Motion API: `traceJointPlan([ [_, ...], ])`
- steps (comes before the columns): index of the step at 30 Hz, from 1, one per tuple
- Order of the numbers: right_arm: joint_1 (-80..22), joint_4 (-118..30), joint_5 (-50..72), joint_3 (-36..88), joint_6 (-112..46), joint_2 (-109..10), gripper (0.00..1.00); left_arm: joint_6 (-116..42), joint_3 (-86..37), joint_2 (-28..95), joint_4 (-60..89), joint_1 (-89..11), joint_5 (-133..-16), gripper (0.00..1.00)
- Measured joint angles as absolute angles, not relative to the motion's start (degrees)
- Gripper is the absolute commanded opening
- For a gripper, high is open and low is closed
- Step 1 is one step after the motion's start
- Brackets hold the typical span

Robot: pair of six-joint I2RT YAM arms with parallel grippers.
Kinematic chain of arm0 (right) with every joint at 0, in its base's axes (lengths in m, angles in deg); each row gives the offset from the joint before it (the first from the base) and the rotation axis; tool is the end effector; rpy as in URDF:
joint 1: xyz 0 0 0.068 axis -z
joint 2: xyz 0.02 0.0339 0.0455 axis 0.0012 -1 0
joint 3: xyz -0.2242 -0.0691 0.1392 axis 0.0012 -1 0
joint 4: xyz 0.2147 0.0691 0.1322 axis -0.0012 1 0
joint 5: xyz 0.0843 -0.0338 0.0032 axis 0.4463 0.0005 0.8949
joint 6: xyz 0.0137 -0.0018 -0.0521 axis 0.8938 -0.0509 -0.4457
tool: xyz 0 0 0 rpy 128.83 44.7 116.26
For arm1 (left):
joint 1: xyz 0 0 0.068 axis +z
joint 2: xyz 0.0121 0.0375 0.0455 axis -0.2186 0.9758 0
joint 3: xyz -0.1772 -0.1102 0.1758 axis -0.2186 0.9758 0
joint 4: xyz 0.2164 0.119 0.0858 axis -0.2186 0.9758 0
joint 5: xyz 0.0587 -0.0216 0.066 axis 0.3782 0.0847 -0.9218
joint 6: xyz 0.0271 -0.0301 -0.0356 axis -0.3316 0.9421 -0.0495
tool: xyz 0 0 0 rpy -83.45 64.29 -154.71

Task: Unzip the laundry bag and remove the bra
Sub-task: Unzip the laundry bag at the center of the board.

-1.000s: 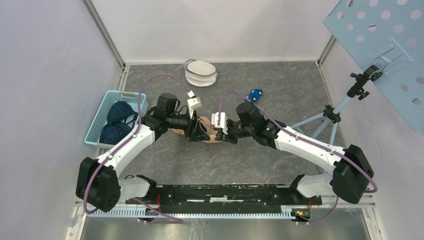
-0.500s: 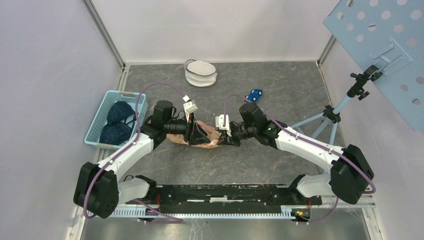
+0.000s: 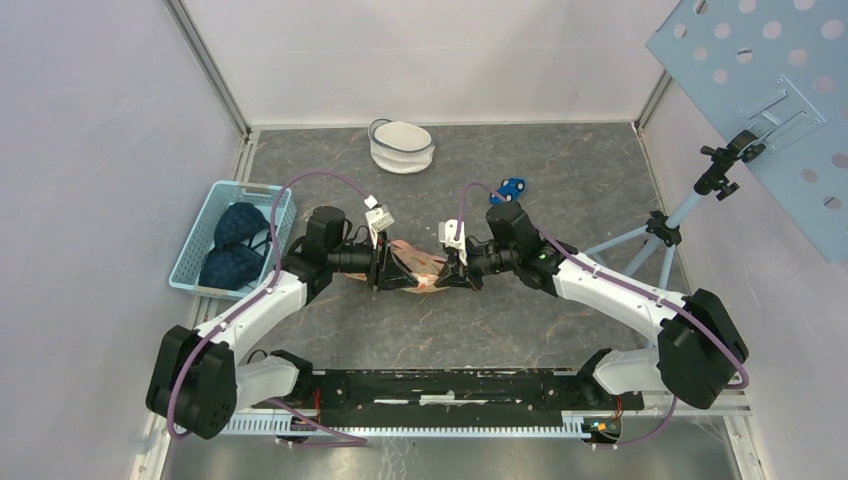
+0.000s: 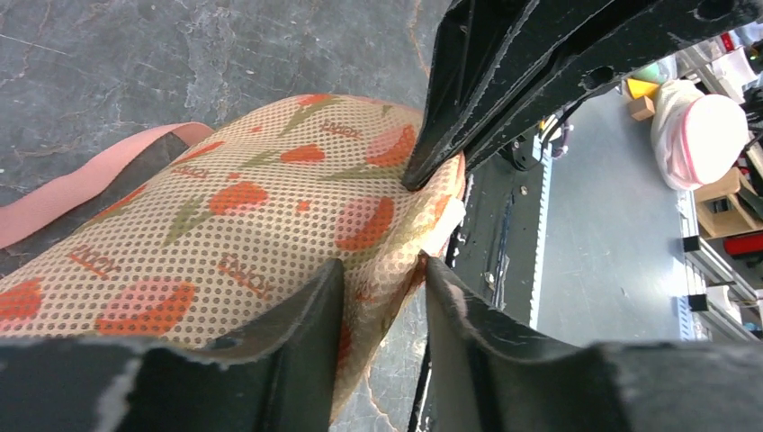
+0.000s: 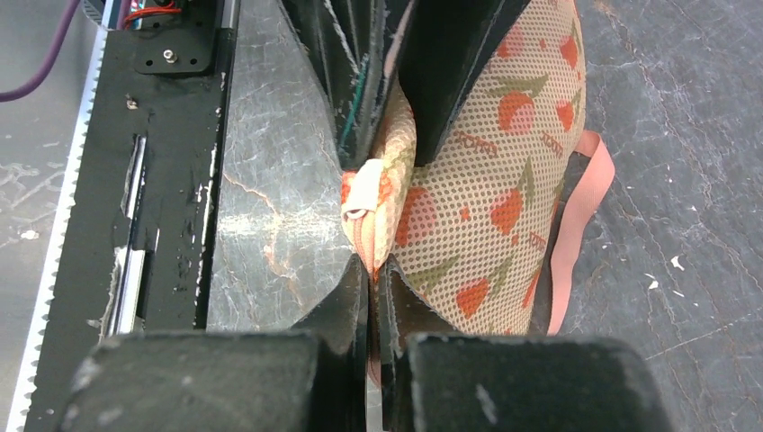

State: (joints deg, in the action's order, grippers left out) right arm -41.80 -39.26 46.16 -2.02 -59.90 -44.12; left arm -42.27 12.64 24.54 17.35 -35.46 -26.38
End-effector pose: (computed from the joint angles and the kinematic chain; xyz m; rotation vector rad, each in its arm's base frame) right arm 0.1948 0.2073 0.2513 -1.4650 1.5672 1.0279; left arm 0.2045 -0.1182 0.2309 0.8975 1.9197 -1.3336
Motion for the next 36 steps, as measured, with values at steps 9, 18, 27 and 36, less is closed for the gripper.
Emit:
traceJointPlan([
  [9,-41.58,-40.0,47.12,-2.04,-58.94,-44.23,0.0,-38.25,12.83,25.7,13.96,-35.3,-27.03,0.23],
  [18,-43.81,-39.13,45.92,-1.91,-60.21,-45.52,0.0,-33.02,13.92,26.93,9.96,-35.57,-26.53,0.26],
  [27,-45.82,-34.95,44.95,1.23,-60.45,-49.04,0.0,-31.95,14.8,27.14,8.24,-37.32,-26.2,0.19],
  [36,-43.28,-33.49,46.22,2.61,-57.15,-50.81,0.0,-31.47,16.04,26.66,5.37,-37.45,-25.28,0.38],
])
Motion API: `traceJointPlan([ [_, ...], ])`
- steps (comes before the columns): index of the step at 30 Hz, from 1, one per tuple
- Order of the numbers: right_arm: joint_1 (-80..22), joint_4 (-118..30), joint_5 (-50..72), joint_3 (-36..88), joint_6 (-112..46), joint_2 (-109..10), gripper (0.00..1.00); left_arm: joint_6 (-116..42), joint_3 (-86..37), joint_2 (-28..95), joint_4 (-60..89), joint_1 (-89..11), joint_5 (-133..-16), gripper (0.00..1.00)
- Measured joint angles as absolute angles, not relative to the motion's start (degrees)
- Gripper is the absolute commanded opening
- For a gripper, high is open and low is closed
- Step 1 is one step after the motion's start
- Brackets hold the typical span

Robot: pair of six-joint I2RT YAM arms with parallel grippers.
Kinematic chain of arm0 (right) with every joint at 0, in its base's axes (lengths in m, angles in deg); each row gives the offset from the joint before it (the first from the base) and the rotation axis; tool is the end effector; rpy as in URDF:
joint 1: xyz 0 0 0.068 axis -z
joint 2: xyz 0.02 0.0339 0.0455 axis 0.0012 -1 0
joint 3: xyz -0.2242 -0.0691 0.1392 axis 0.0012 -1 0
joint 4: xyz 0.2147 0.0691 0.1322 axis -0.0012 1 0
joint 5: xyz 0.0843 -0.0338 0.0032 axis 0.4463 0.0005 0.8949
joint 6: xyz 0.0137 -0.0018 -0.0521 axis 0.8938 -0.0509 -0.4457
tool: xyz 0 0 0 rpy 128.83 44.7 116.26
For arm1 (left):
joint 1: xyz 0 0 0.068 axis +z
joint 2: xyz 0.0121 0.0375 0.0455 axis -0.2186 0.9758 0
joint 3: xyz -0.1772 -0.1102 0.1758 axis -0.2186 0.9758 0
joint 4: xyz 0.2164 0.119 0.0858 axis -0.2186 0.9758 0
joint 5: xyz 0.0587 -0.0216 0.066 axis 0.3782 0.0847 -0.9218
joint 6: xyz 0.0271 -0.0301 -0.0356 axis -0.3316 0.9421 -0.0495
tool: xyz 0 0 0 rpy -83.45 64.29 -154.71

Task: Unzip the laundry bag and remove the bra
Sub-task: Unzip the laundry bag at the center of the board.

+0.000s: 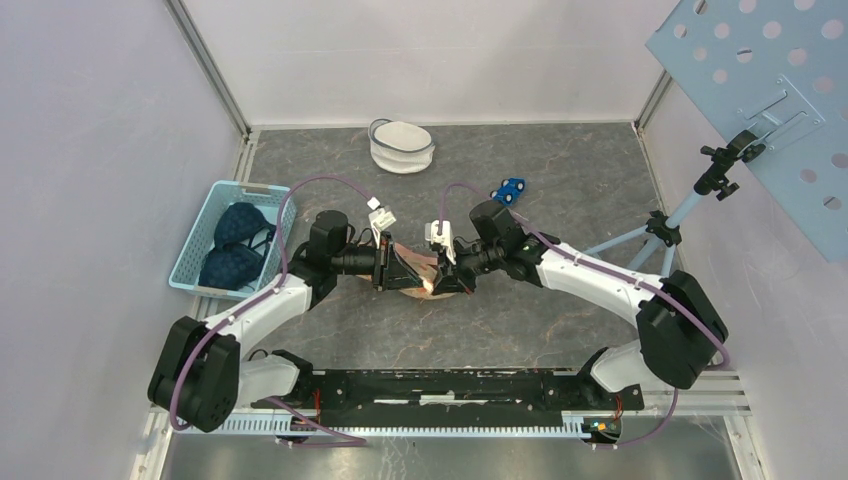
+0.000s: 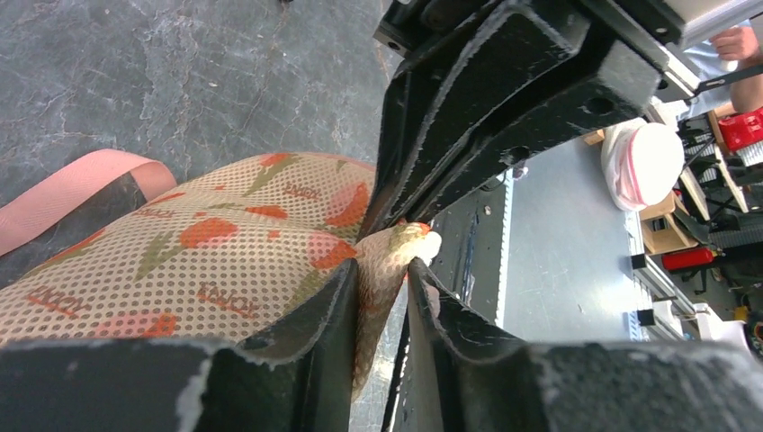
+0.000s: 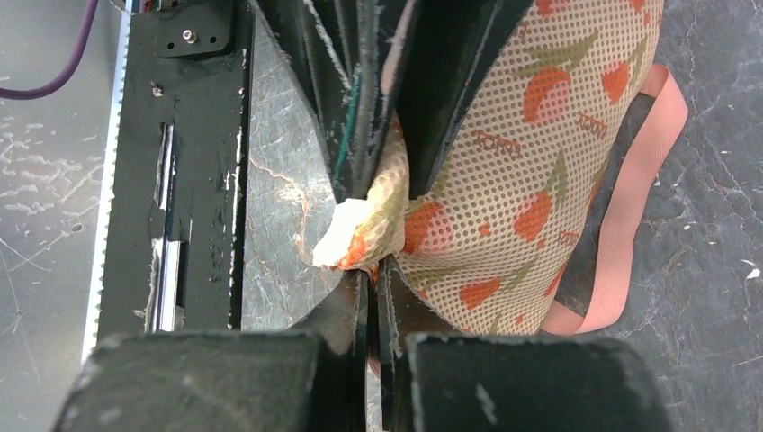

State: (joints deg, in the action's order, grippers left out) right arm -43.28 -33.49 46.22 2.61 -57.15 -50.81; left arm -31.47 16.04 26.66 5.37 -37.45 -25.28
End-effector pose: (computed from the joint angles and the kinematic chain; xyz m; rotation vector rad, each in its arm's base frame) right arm 0.2036 0.2257 0.2375 -1.4865 1.7349 1.0970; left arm 0.2049 -0.1277 0.2214 0.8214 1.9182 -1.4523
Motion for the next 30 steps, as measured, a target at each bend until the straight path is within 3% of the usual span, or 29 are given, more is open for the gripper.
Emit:
traceJointPlan([
  [4,-43.09,-33.97,46.31,2.83,-56.12,-51.42,0.0,-30.6,16.13,26.47,4.11,-37.82,-24.43,0.4],
  [9,-43.04,-34.41,46.4,3.75,-55.16,-51.99,0.0,-30.49,16.83,26.31,3.01,-38.76,-24.1,0.31],
  [20,-42.43,-36.77,46.37,4.1,-55.68,-51.75,0.0,-26.31,18.41,24.92,1.11,-35.09,-23.47,0.25],
  [22,-42.37,-37.1,46.44,4.08,-55.9,-51.35,0.0,-26.35,18.56,23.67,1.9,-34.74,-23.56,0.28],
  [26,-42.28,-37.42,46.64,4.08,-56.12,-50.59,0.0,-26.44,18.93,22.05,2.64,-34.47,-23.56,0.43],
  [30,-42.17,-37.4,46.64,4.08,-56.45,-50.55,0.0,-26.42,19.17,21.7,3.76,-34.12,-23.54,0.39],
])
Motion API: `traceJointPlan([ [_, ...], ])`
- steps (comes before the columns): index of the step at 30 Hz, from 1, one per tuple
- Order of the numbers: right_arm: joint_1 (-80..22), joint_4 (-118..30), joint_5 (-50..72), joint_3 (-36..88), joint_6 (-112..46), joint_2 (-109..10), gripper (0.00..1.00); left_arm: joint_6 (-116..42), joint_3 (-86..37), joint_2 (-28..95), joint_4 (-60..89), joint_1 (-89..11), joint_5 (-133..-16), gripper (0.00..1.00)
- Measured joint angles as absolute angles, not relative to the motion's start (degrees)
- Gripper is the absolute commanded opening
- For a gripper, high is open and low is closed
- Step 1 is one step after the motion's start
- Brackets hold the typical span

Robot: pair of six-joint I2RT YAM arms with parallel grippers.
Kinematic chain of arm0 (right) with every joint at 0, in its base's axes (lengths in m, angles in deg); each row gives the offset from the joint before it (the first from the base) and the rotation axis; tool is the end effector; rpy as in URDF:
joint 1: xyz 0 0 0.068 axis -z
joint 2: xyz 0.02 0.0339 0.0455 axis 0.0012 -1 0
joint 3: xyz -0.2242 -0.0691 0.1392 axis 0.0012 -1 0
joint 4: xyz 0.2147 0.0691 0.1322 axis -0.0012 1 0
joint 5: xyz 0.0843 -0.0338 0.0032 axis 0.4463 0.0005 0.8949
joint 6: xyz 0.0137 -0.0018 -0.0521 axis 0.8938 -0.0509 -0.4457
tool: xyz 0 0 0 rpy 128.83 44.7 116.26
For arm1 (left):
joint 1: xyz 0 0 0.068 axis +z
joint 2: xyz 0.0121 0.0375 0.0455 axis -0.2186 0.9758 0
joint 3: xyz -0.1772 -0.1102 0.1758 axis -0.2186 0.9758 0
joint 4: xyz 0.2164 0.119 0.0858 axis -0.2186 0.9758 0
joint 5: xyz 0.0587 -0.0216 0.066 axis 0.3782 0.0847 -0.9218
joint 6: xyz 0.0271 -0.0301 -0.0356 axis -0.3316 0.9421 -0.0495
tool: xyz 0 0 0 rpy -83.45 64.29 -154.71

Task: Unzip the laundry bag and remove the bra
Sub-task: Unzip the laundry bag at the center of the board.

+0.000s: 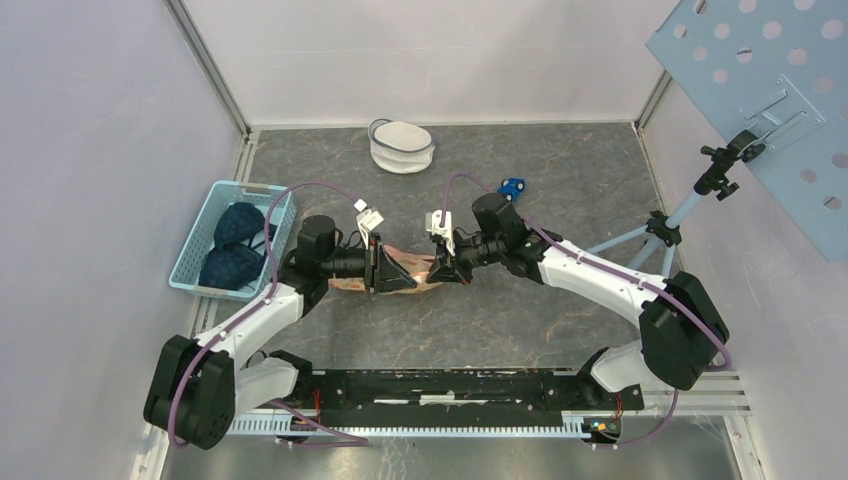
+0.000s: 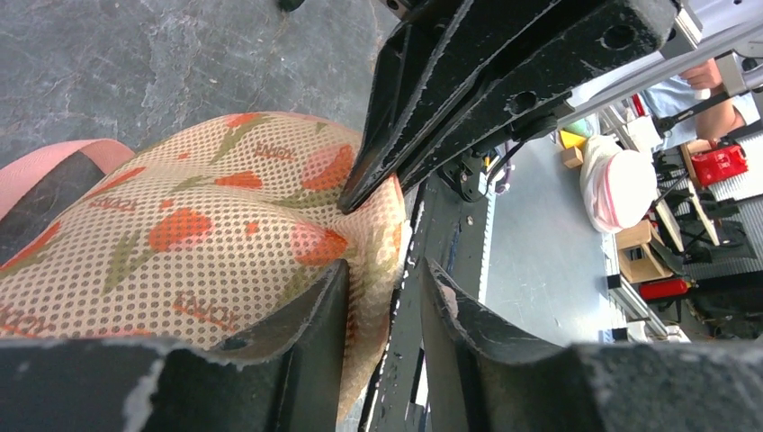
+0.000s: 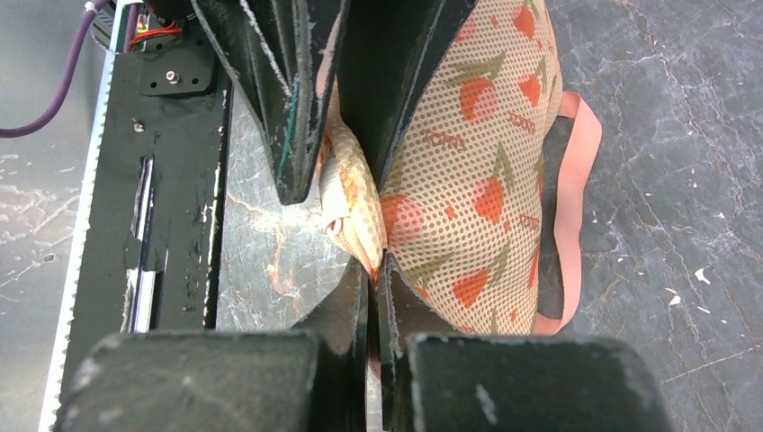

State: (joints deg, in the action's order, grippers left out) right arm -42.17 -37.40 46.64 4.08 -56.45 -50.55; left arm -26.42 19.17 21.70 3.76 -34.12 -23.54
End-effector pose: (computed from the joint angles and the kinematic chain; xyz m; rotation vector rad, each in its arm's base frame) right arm 0.2129 0.2265 0.2524 -1.4425 1.6514 1.0827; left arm 0.1964 -0.1101 0.2250 0.7284 1.9116 -1.4837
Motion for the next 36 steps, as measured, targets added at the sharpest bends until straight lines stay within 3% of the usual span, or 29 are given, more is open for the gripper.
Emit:
traceJointPlan([
  [2,-42.17,-37.4,46.64,4.08,-56.56,-50.52,0.0,-26.42,19.19,21.68,4.26,-33.67,-23.54,0.32],
  [7,-42.19,-37.4,46.72,4.08,-56.71,-50.5,0.0,-26.38,19.83,21.61,4.15,-32.92,-23.6,0.31],
  [13,-42.17,-37.4,46.77,4.05,-57.08,-50.5,0.0,-26.31,20.35,21.61,3.06,-32.81,-23.51,0.06],
  [16,-42.17,-37.56,47.1,3.97,-57.08,-50.5,0.26,-26.03,20.92,21.61,1.9,-32.59,-22.84,0.02],
  [18,-42.26,-38.3,47.69,3.53,-56.97,-50.46,0.3,-25.44,21.27,21.64,0.98,-32.57,-22.44,0.02],
  [28,-44.36,-38.17,47.9,3.2,-63.42,-50.17,0.29,-20.1,22.06,23.71,-3.59,-32.44,-19.75,0.02],
  [34,-44.79,-37.73,47.73,3.2,-65.25,-49.98,0.22,-17.66,22.51,24.15,-5.44,-32.35,-19.43,0.02],
  [36,-44.84,-37.82,47.58,3.2,-65.23,-49.98,0.15,-15.91,23.0,24.57,-7.39,-32.31,-19.38,0.02],
])
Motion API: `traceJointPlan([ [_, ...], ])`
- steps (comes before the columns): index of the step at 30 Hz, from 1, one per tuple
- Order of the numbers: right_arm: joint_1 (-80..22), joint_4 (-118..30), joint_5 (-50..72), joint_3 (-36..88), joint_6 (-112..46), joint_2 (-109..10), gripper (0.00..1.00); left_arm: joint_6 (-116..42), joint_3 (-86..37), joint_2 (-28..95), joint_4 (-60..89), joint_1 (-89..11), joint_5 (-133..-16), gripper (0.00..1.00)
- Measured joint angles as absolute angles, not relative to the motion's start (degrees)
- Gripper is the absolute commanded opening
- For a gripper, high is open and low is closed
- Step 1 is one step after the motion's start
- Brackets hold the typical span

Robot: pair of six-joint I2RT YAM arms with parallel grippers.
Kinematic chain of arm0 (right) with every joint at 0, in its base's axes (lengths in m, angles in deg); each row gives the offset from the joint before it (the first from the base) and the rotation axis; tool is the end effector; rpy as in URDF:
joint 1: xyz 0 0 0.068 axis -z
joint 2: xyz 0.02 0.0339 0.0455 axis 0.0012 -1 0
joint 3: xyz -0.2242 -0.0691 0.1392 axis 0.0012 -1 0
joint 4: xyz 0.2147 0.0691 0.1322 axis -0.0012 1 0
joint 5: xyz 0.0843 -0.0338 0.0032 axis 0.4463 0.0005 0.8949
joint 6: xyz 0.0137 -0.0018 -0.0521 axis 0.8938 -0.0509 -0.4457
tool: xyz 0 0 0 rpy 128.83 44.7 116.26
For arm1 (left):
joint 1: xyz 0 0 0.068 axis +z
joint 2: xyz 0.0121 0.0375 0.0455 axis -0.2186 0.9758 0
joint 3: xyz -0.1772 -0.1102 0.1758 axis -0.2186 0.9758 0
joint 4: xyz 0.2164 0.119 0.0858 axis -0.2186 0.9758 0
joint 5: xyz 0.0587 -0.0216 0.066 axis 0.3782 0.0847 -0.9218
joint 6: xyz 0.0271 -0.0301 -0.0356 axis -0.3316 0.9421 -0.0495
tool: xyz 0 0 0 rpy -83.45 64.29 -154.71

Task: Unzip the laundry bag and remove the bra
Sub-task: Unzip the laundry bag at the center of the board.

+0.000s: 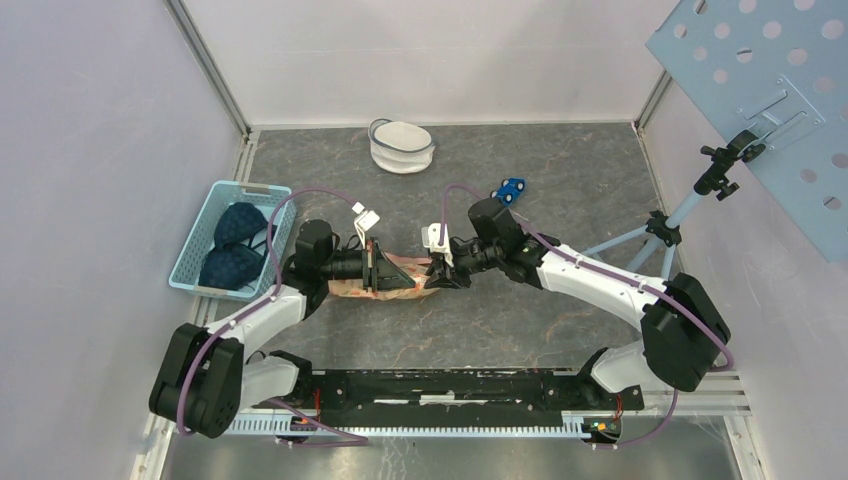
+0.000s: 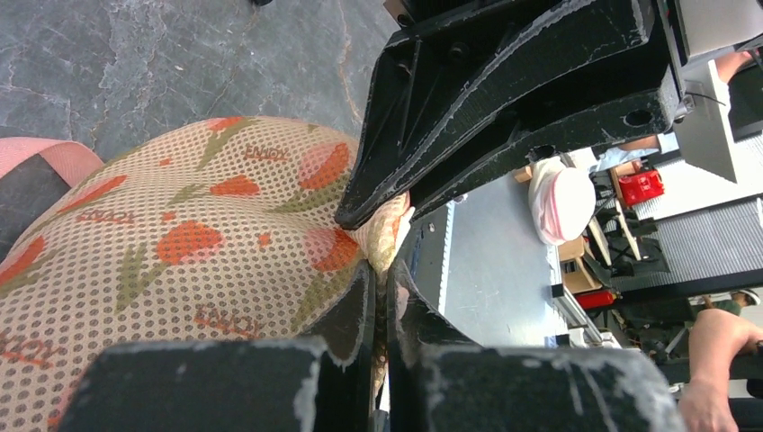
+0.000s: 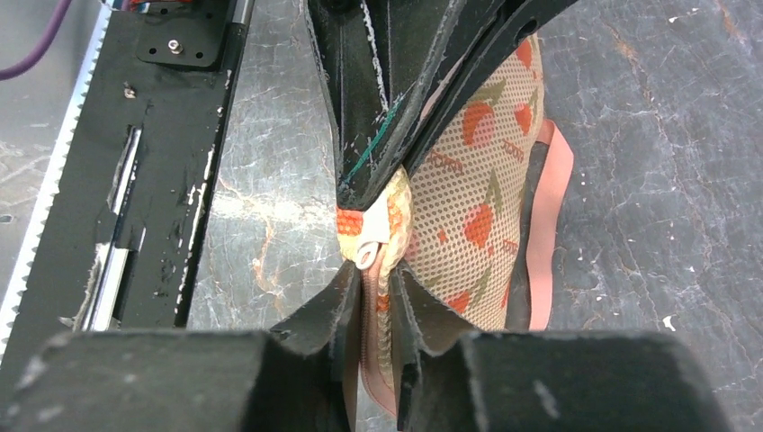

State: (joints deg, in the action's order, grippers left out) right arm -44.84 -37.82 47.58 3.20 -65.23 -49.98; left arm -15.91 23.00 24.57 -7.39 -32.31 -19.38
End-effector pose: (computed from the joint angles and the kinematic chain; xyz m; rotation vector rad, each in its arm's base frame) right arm 0.1996 0.2342 0.2512 -1.5881 1.4727 1.0404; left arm 0.1994 -0.1051 0.2112 0.6299 1.9314 -1.6212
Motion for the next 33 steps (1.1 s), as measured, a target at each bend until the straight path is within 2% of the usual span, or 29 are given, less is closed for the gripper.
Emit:
traceJointPlan([
  [3,-44.99,-37.84,47.16,3.2,-65.19,-49.98,0.0,-13.92,23.43,25.53,-9.93,-32.22,-19.25,0.02],
  [9,-45.21,-37.86,46.18,3.2,-64.6,-50.02,0.0,-12.74,23.65,25.9,-9.62,-32.2,-20.61,0.03],
  [10,-45.29,-37.84,45.94,3.2,-64.47,-50.13,0.0,-13.72,23.45,25.09,-6.84,-32.27,-22.36,0.07],
  [13,-45.49,-38.3,45.13,3.2,-63.92,-50.85,0.0,-16.1,22.95,23.19,-2.38,-32.46,-25.48,0.31],
  [15,-45.58,-38.8,45.11,3.2,-63.46,-51.07,0.0,-16.37,22.84,22.36,-1.29,-32.51,-26.57,0.37],
  [16,-45.69,-39.11,45.17,3.2,-63.31,-51.14,0.0,-16.1,22.86,22.34,-1.55,-32.46,-26.66,0.37],
  [19,-45.97,-39.85,45.19,3.22,-62.92,-51.35,0.0,-15.89,23.06,22.25,-2.8,-32.4,-26.6,0.29],
  [23,-45.99,-39.98,45.22,3.22,-62.44,-51.51,0.0,-15.93,23.52,21.75,-3.41,-32.35,-25.98,0.05],
  [24,-45.99,-39.98,45.22,3.22,-62.39,-51.51,0.0,-15.95,23.67,21.68,-3.61,-32.33,-25.61,0.03],
  [28,-45.82,-40.0,45.3,3.22,-62.06,-51.51,0.0,-15.84,24.18,21.68,-5.36,-32.29,-24.96,0.02],
  [30,-45.6,-40.03,45.54,3.22,-62.0,-51.51,0.11,-15.03,24.88,21.68,-7.5,-32.24,-24.72,0.02],
  [33,-44.92,-40.07,46.42,3.22,-61.56,-51.51,0.36,-13.79,25.6,21.68,-9.82,-32.18,-24.56,0.02],
])
